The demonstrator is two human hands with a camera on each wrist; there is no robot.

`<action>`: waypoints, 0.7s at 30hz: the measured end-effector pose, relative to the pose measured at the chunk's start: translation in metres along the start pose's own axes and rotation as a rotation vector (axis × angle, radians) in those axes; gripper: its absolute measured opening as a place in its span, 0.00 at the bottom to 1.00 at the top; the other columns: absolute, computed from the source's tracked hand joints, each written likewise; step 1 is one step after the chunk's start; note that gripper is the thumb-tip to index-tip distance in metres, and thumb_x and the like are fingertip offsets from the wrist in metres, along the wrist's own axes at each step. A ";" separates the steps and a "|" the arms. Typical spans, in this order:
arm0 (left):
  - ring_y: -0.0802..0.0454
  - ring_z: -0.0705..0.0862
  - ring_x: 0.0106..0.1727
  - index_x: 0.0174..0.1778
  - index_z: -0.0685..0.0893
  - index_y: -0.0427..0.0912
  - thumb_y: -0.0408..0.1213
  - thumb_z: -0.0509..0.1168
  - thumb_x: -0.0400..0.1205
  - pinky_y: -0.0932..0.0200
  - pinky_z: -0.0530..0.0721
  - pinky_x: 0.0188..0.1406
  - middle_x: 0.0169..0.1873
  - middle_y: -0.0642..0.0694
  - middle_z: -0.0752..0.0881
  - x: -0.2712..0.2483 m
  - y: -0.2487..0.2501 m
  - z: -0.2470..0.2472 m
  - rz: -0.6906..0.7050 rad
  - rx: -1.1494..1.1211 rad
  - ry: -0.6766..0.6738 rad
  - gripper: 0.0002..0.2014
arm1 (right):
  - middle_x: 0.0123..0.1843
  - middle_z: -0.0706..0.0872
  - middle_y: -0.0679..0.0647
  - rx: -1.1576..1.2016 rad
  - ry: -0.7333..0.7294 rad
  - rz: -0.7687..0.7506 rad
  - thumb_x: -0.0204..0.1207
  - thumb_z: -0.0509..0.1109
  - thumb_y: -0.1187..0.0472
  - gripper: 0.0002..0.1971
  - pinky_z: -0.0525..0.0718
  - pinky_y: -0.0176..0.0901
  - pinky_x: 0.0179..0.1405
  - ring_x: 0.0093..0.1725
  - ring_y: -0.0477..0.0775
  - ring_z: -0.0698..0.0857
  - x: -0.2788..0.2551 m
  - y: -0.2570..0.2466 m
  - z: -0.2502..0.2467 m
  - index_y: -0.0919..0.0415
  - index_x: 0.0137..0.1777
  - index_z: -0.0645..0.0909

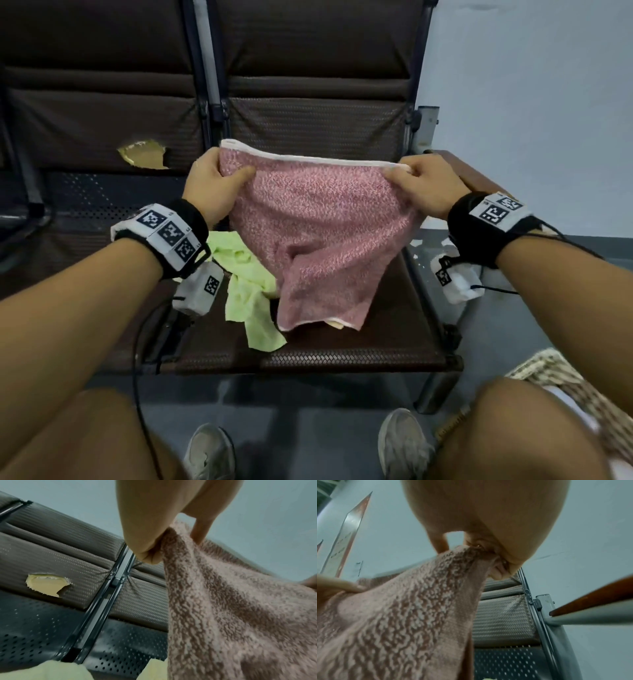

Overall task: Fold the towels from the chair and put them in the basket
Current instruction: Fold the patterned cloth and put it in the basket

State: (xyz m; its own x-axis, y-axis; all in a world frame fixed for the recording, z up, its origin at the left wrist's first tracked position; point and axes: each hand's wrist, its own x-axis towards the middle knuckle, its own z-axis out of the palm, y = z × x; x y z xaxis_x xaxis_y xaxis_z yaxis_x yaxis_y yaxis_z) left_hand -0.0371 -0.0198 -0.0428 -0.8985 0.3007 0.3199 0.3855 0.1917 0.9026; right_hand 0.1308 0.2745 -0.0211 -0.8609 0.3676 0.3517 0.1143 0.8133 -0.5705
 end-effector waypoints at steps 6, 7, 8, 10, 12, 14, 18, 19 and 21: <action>0.47 0.89 0.46 0.42 0.86 0.46 0.43 0.79 0.73 0.44 0.89 0.51 0.44 0.44 0.90 0.007 0.011 -0.012 0.023 0.030 0.132 0.09 | 0.32 0.77 0.47 -0.041 -0.034 -0.135 0.86 0.62 0.49 0.18 0.70 0.26 0.29 0.30 0.39 0.73 0.002 -0.015 -0.024 0.58 0.38 0.80; 0.47 0.88 0.46 0.40 0.83 0.45 0.41 0.80 0.72 0.44 0.89 0.51 0.44 0.42 0.89 0.008 0.012 -0.011 0.000 0.004 0.125 0.11 | 0.33 0.79 0.48 -0.046 -0.052 -0.128 0.87 0.62 0.51 0.16 0.71 0.26 0.31 0.33 0.40 0.75 0.002 -0.015 -0.026 0.58 0.40 0.81; 0.48 0.87 0.45 0.39 0.82 0.44 0.40 0.81 0.71 0.46 0.88 0.49 0.44 0.41 0.89 0.009 0.013 -0.011 -0.023 -0.021 0.111 0.13 | 0.34 0.80 0.47 -0.046 -0.067 -0.109 0.87 0.62 0.53 0.15 0.73 0.28 0.34 0.35 0.42 0.76 0.002 -0.015 -0.028 0.56 0.40 0.80; 0.48 0.88 0.44 0.41 0.84 0.43 0.40 0.82 0.70 0.49 0.89 0.48 0.44 0.41 0.89 0.011 0.015 -0.010 -0.071 -0.047 0.081 0.13 | 0.34 0.80 0.44 -0.045 -0.056 -0.053 0.87 0.61 0.53 0.16 0.74 0.35 0.36 0.37 0.42 0.78 0.002 -0.015 -0.031 0.52 0.36 0.78; 0.43 0.90 0.48 0.44 0.89 0.42 0.44 0.80 0.73 0.45 0.90 0.51 0.46 0.40 0.91 0.015 0.014 -0.009 -0.102 -0.032 0.062 0.11 | 0.34 0.82 0.45 -0.085 -0.017 -0.016 0.86 0.61 0.50 0.18 0.73 0.37 0.35 0.36 0.44 0.80 0.001 -0.017 -0.032 0.53 0.34 0.79; 0.39 0.90 0.48 0.43 0.91 0.37 0.49 0.75 0.77 0.42 0.89 0.52 0.44 0.38 0.92 0.017 0.014 -0.007 -0.125 -0.007 0.084 0.15 | 0.36 0.86 0.52 -0.096 -0.029 0.048 0.85 0.62 0.46 0.21 0.76 0.39 0.36 0.38 0.50 0.83 0.002 -0.021 -0.032 0.60 0.39 0.84; 0.47 0.79 0.39 0.39 0.87 0.32 0.48 0.71 0.75 0.51 0.79 0.38 0.36 0.39 0.81 0.015 0.028 0.013 -0.208 -0.158 0.179 0.18 | 0.36 0.85 0.57 0.060 -0.071 0.265 0.79 0.68 0.46 0.21 0.81 0.39 0.33 0.37 0.55 0.83 0.005 -0.037 -0.026 0.66 0.39 0.86; 0.48 0.78 0.38 0.38 0.87 0.34 0.45 0.71 0.73 0.52 0.77 0.37 0.35 0.40 0.80 0.011 0.036 0.021 -0.239 -0.226 0.180 0.15 | 0.38 0.85 0.57 0.121 -0.079 0.314 0.78 0.70 0.47 0.18 0.83 0.38 0.37 0.38 0.55 0.83 0.005 -0.043 -0.023 0.63 0.39 0.85; 0.52 0.80 0.32 0.34 0.87 0.36 0.40 0.72 0.74 0.57 0.78 0.33 0.30 0.43 0.81 -0.003 0.054 0.039 -0.253 -0.322 0.130 0.10 | 0.45 0.86 0.59 0.272 -0.114 0.394 0.79 0.71 0.52 0.10 0.87 0.47 0.52 0.44 0.57 0.84 0.002 -0.057 -0.014 0.59 0.44 0.83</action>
State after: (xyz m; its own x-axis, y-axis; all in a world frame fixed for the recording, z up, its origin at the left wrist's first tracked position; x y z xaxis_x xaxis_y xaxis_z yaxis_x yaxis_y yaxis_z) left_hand -0.0058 0.0258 -0.0066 -0.9833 0.1577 0.0914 0.0823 -0.0635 0.9946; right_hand 0.1296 0.2349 0.0229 -0.8288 0.5595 -0.0047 0.3216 0.4695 -0.8223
